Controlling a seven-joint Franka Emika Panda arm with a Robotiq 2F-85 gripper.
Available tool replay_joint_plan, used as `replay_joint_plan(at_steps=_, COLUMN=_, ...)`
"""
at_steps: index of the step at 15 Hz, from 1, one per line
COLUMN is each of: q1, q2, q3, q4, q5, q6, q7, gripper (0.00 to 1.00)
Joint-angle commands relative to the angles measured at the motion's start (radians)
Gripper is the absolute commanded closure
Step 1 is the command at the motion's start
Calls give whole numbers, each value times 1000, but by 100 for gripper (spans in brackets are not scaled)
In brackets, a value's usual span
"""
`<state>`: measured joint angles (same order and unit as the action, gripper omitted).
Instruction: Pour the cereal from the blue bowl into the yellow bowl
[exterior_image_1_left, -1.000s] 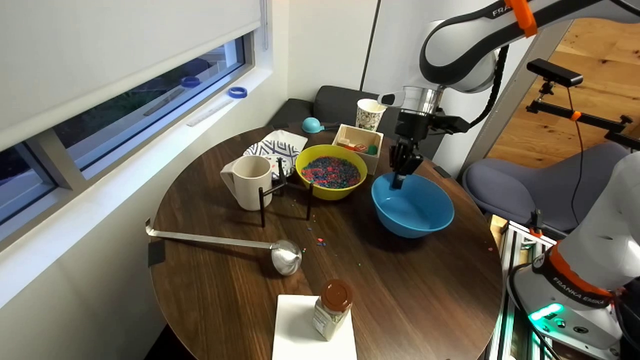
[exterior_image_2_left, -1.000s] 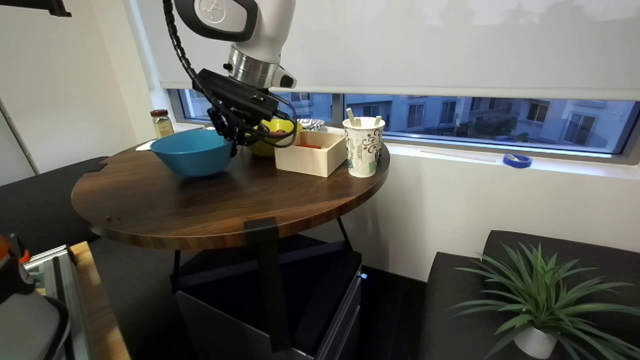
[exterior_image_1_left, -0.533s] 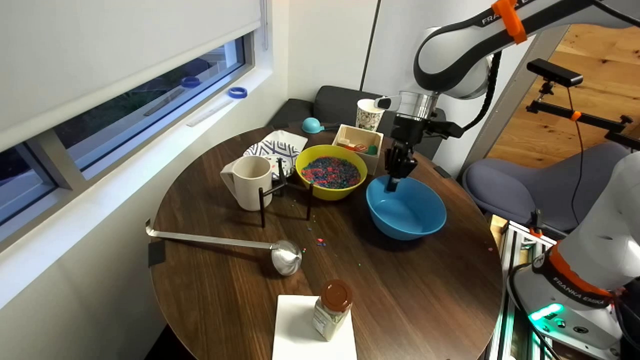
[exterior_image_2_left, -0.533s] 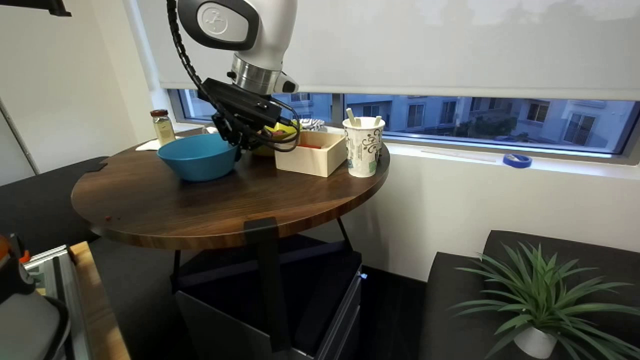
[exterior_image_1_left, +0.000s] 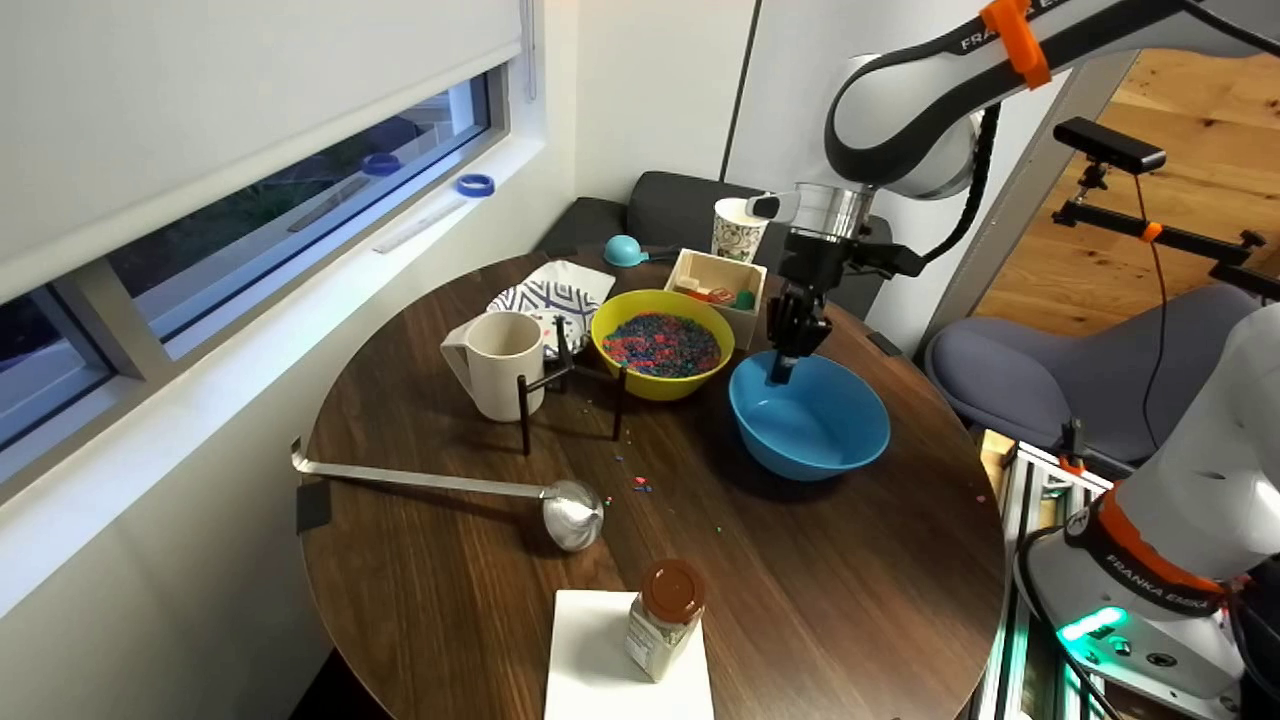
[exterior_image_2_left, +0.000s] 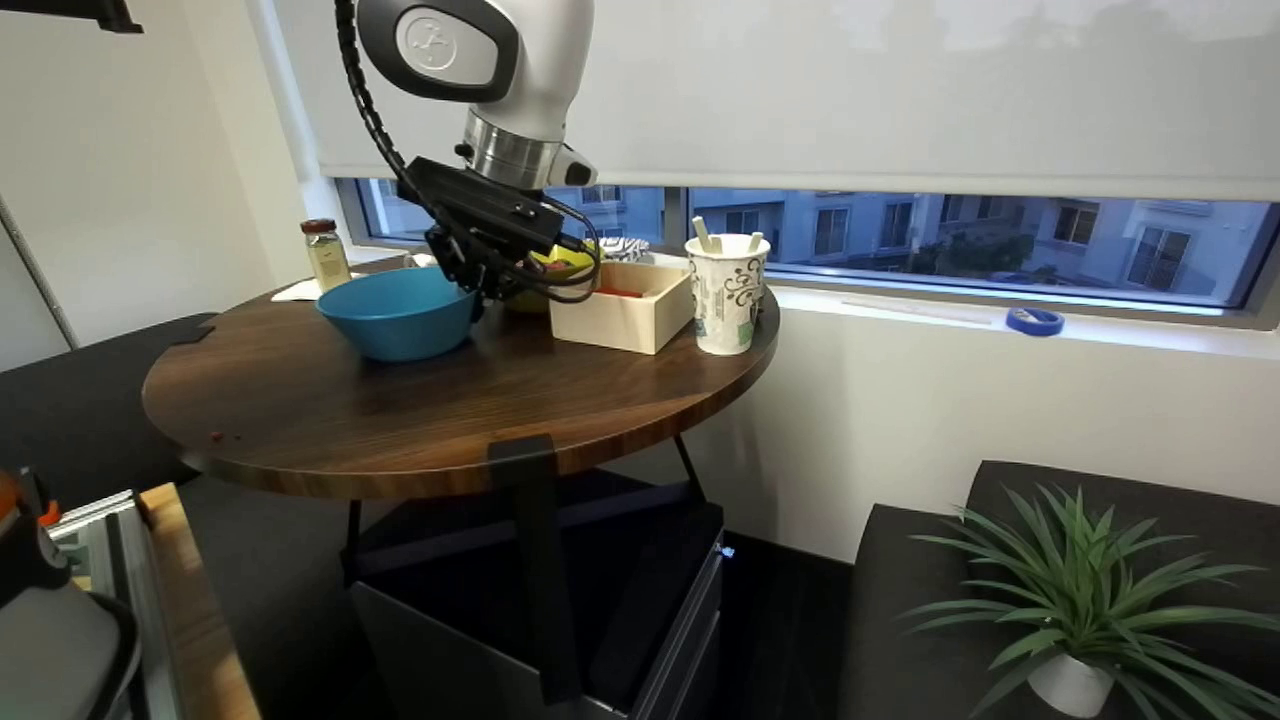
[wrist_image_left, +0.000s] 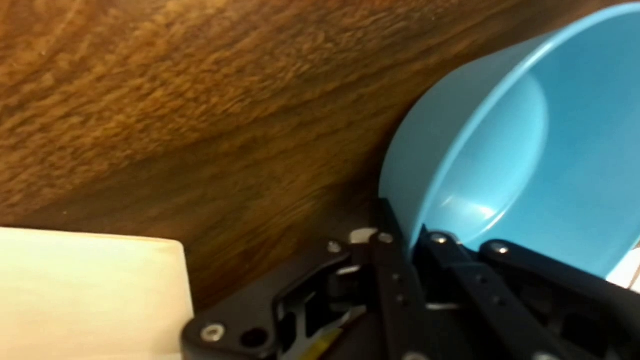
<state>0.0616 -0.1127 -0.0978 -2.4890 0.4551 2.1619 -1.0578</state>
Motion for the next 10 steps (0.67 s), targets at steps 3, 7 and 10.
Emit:
replay_joint_plan(at_steps=3, q1=-17, q2=32, q3=19, q4=3, q5=18, q6=47, q7=17, gripper=99)
replay_joint_plan(at_steps=7, q1=-16, q2=32, q3=20, q4=5, q5=25, q6=53, q7=19, gripper=95)
replay_joint_plan(at_steps=10, q1=-17, q2=29, q3=20, q4=8, q5=20, q6=39, q7=29, gripper=62)
